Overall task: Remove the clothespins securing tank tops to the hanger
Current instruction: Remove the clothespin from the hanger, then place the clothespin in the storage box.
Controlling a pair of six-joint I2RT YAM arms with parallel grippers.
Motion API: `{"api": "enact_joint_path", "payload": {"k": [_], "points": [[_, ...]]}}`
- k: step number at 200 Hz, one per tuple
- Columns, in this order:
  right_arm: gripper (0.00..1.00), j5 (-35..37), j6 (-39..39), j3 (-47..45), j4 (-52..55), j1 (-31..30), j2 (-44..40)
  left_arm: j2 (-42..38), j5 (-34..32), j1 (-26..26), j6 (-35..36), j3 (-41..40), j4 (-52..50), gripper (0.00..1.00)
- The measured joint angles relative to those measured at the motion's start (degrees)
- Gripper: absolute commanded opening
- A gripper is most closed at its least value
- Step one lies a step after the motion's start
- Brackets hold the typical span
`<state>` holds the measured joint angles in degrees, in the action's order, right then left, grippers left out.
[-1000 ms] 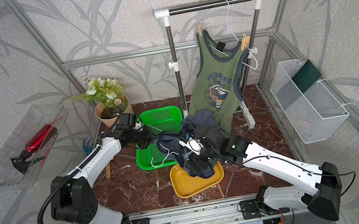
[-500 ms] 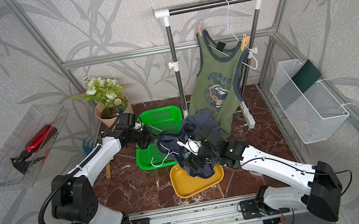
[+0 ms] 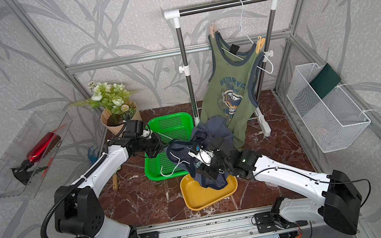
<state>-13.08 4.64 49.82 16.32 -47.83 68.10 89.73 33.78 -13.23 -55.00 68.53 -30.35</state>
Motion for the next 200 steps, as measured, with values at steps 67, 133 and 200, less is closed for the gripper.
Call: {"api": "enact_joint_path", "payload": {"k": [67, 133, 200], "points": [[0.07, 1.1, -0.1, -0.8, -0.6, 0.2, -1.3, 0.0, 0.4, 0.1, 0.0, 0.0, 0.0, 0.0], [0.05, 1.7, -0.3, -0.8, 0.7, 0.2, -6.5, 0.0, 0.4, 0.4, 0.0, 0.0, 0.0, 0.0], [0.05, 1.9, -5.5, 1.1, 8.8, -5.4, -17.5, 0.0, 0.4, 1.1, -0.1, 0.0, 0.1, 0.0]]}}
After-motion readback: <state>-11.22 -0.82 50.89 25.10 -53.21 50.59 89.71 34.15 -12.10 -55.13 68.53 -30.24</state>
